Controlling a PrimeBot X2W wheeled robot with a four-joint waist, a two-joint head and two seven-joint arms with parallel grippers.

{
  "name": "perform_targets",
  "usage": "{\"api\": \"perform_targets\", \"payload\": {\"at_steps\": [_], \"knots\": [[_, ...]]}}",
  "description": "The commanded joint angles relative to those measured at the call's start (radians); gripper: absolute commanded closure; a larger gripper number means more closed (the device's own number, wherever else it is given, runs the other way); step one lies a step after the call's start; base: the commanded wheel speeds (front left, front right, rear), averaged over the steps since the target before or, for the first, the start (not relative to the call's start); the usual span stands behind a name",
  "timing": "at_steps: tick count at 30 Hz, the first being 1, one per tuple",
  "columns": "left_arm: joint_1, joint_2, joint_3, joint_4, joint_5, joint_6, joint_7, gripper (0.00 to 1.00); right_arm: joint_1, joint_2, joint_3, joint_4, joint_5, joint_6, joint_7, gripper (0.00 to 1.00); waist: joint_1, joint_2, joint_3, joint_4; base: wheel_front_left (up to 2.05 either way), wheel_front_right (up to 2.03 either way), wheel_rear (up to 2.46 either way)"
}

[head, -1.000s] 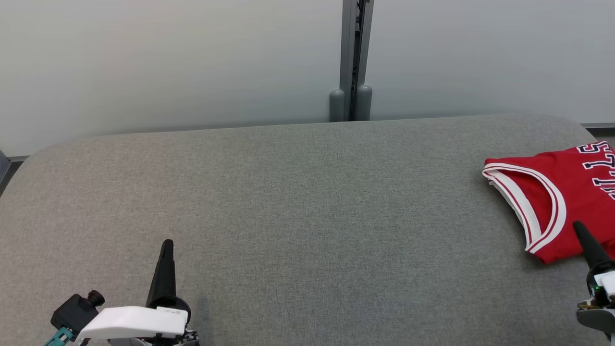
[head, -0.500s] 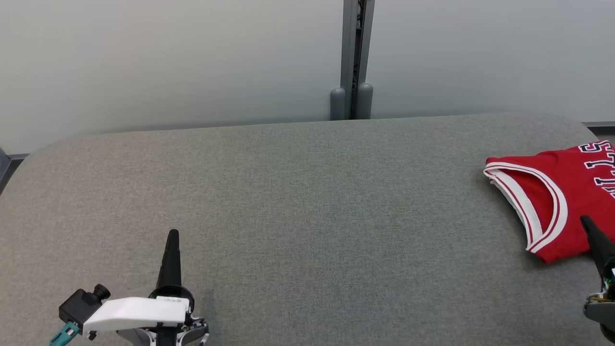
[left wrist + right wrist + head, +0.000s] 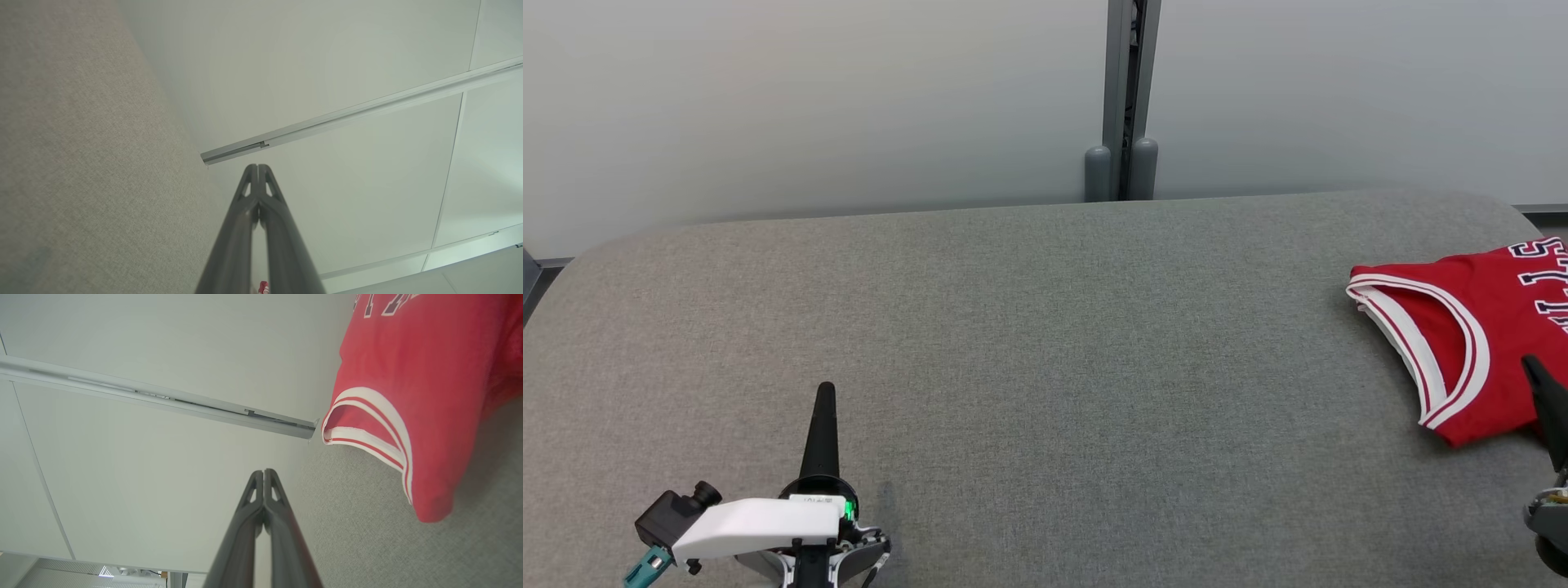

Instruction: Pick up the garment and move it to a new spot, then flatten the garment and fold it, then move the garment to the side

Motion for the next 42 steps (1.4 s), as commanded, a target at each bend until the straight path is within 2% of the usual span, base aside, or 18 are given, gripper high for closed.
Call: {"api": "perform_targets", "payload": {"at_steps": [1, 32, 42], "knots": [[-0.028, 0.004, 0.002, -0.001, -0.019, -0.010, -0.005, 1.00, -0.020, -0.010, -0.010, 0.006, 0.022, 0.002, 0.010, 1.00, 0.0000, 0.0000, 0.000, 0.000, 0.00, 0.00, 0.00], [-0.072, -0.042, -0.006, 0.031, -0.197, -0.056, -0.014, 1.00, -0.064, -0.027, -0.064, 0.076, 0.236, 0.002, 0.080, 1.00, 0.0000, 0.0000, 0.011, 0.003, 0.00, 0.00, 0.00], [-0.066, -0.043, -0.006, 0.031, -0.197, -0.056, -0.014, 1.00, -0.063, -0.030, -0.059, 0.075, 0.241, 0.002, 0.077, 1.00, 0.0000, 0.0000, 0.011, 0.003, 0.00, 0.00, 0.00]]}}
